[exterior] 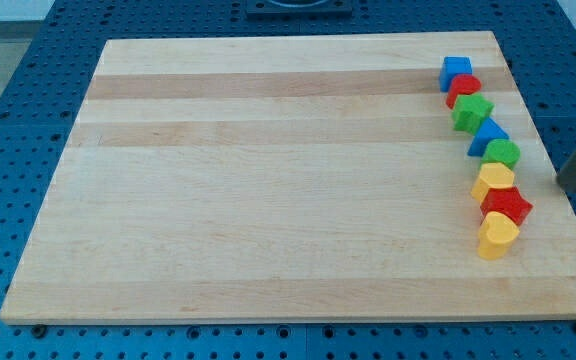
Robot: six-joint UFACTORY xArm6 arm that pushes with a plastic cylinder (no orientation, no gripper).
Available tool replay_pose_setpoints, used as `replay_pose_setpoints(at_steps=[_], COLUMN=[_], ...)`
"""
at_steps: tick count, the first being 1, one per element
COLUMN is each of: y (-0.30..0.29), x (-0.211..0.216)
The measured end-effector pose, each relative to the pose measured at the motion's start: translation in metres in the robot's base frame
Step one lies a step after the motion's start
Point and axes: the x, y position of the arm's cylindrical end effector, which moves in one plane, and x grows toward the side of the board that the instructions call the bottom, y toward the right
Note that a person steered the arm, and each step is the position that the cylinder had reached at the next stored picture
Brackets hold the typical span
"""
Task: Separate yellow hexagon from the vertical line of blocks
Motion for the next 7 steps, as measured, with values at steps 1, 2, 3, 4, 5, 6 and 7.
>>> replay_pose_setpoints(at_steps=[1,2,3,4,5,6,7], y=[-0.035,-0.072,-0.109,-0.148,-0.180,-0.178,-0.185], x=[0.000,0.000,0.000,0.001,0.001,-0.015,-0.024])
